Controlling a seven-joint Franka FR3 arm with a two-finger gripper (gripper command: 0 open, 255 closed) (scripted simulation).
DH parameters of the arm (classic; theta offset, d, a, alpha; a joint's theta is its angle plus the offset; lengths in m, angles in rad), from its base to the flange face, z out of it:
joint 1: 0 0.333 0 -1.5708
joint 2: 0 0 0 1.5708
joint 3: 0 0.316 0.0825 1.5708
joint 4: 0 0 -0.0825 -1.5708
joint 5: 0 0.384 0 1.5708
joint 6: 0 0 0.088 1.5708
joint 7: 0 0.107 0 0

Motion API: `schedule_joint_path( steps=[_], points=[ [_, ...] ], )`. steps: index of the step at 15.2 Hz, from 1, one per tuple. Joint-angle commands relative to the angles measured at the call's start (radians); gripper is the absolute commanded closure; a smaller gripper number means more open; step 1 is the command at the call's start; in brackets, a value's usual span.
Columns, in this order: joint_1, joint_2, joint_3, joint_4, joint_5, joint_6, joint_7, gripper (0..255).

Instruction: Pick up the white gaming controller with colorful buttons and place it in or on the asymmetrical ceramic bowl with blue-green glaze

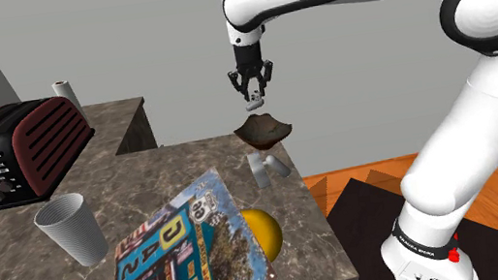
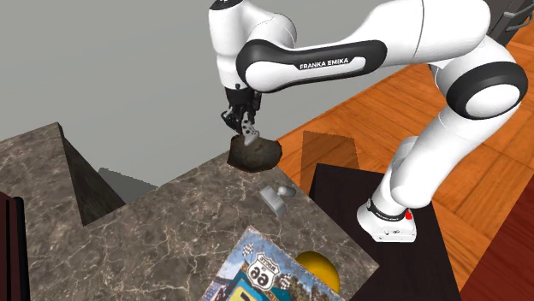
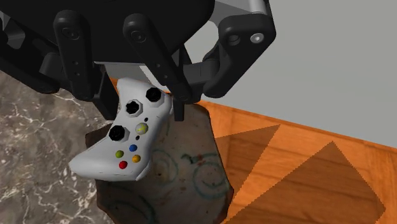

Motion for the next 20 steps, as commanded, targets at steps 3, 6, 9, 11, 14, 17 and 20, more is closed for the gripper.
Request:
schedule_joint_path(
  steps=[3, 6, 9, 11, 14, 17, 20],
  points=[
    [-0.020, -0.047, -0.032, -0.078, 0.008, 0.037, -0.055, 255],
    [-0.020, -0.047, -0.032, -0.119, 0.008, 0.077, -0.052, 255],
    [-0.019, -0.045, -0.031, -0.157, 0.008, 0.117, -0.049, 255],
    [-0.019, -0.043, -0.030, -0.182, 0.007, 0.144, -0.047, 255],
    [-0.019, -0.038, -0.029, -0.217, 0.005, 0.184, -0.043, 255],
    [-0.019, -0.030, -0.028, -0.251, 0.002, 0.226, -0.038, 255],
    [-0.019, -0.030, -0.028, -0.251, 0.002, 0.226, -0.038, 255]
  ],
)
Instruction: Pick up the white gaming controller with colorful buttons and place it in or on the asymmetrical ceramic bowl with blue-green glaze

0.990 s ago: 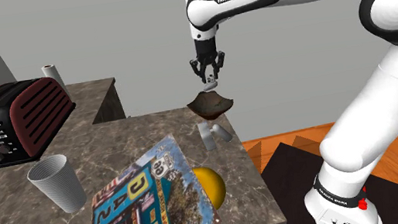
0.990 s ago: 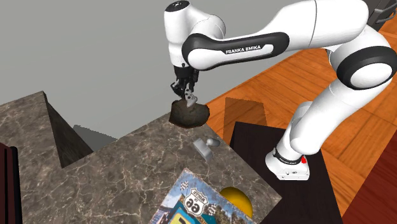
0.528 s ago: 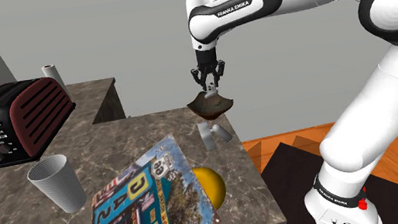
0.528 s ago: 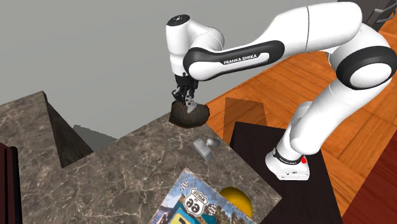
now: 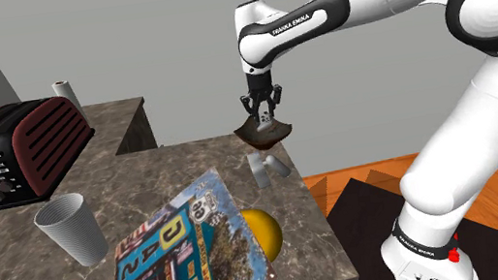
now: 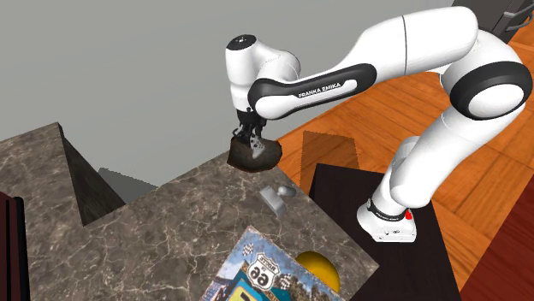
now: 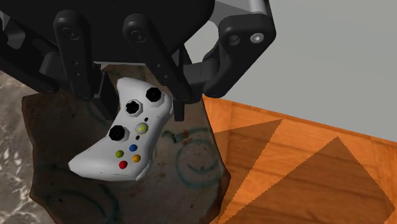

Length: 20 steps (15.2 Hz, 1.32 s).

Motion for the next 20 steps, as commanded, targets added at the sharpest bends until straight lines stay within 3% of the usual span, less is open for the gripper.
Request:
schedule_joint_path(
  steps=[1, 5, 6, 11, 15, 20],
  points=[
    [0.000, 0.000, 0.000, -0.002, 0.000, 0.002, 0.000, 255],
    [0.000, 0.000, 0.000, -0.002, 0.000, 0.002, 0.000, 255],
    [0.000, 0.000, 0.000, -0.002, 0.000, 0.002, 0.000, 0],
    [0.000, 0.000, 0.000, -0.002, 0.000, 0.002, 0.000, 0],
    [0.003, -0.015, 0.002, 0.111, 0.006, -0.125, -0.004, 0],
    [0.003, -0.015, 0.002, 0.111, 0.006, -0.125, -0.004, 0]
  ],
)
